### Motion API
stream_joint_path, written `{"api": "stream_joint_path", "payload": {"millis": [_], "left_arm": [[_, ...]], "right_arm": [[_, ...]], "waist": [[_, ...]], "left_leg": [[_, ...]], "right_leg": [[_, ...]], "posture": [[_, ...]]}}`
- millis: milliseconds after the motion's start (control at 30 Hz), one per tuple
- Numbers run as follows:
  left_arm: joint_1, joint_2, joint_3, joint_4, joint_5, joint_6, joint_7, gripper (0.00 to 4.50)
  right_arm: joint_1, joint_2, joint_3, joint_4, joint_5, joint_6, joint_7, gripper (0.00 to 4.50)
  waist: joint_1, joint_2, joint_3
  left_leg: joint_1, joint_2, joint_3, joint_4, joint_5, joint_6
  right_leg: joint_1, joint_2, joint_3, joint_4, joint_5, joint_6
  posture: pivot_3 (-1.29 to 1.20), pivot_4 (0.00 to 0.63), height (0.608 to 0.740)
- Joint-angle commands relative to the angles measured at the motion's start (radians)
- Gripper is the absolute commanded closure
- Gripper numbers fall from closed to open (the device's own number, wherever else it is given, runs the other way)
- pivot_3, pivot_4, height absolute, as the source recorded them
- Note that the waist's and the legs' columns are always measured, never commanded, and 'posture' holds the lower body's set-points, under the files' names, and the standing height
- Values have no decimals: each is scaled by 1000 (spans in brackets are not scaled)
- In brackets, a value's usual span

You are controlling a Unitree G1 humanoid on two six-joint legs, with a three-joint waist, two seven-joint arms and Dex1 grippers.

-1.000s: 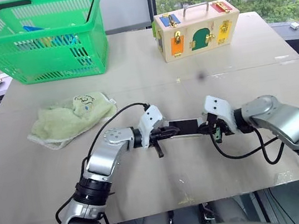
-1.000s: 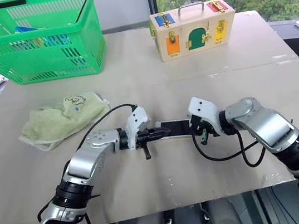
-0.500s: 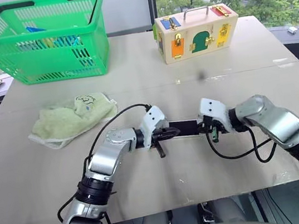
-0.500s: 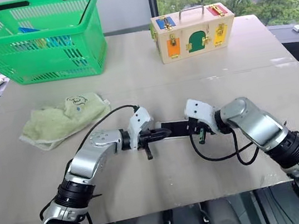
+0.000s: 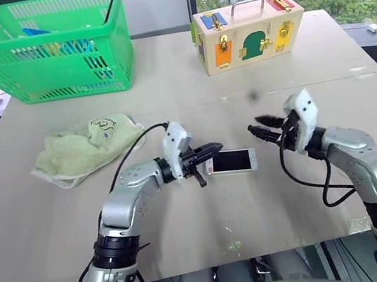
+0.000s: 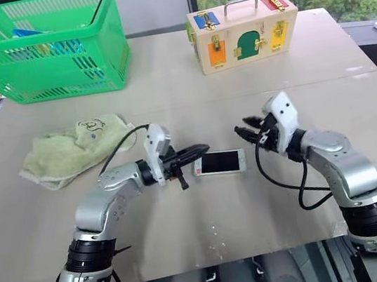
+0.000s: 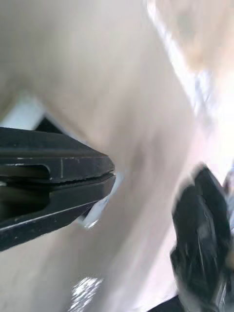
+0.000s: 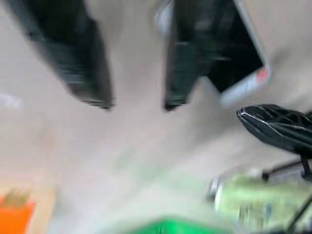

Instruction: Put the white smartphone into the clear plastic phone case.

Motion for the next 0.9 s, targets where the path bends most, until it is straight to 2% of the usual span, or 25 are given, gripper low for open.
{"api": "stream_joint_path", "payload": {"millis": [33,67,100,200,333,600,900], "left_arm": [[-11,-11,57,-5,-57,-32,2,3971],[-7,-7,67,-10,-68,-34,-4,3662],[0,1,76,-17,-77,-35,-10,3172],[26,28,94,-36,-95,-39,-28,1755],[132,115,142,-117,-127,-19,-46,83],[302,222,231,-216,-173,2,-31,33],[297,260,306,-202,-229,39,5,33]], "right_arm": [[38,-28,-32,-94,31,-21,2,804],[55,-44,-36,-113,30,-29,10,273],[74,-63,-40,-133,28,-37,18,0],[130,-102,-64,-180,45,-48,30,0],[325,-191,-158,-263,73,-72,90,0],[545,-243,-288,-293,98,-129,121,0],[629,-237,-342,-279,107,-174,117,0]], "waist": [[1,0,0],[0,0,0],[0,0,0],[-1,0,1],[-1,0,1],[-1,2,2],[1,2,2]], "left_leg": [[0,0,0,0,0,0],[0,-1,0,0,0,0],[-1,-1,1,0,0,0],[-1,-1,2,2,0,0],[0,-1,1,1,0,0],[3,0,0,2,0,0],[1,0,0,2,0,0]], "right_leg": [[0,0,0,0,0,0],[0,0,0,-1,0,0],[0,-1,0,-1,0,0],[0,-1,1,-1,0,1],[0,-1,1,-1,0,0],[2,-4,1,0,-3,-4],[1,-5,1,-2,-3,-3]], "posture": [[0,150,740],[0,150,740],[0,150,740],[0,150,740],[0,150,740],[0,150,740],[0,150,740]]}}
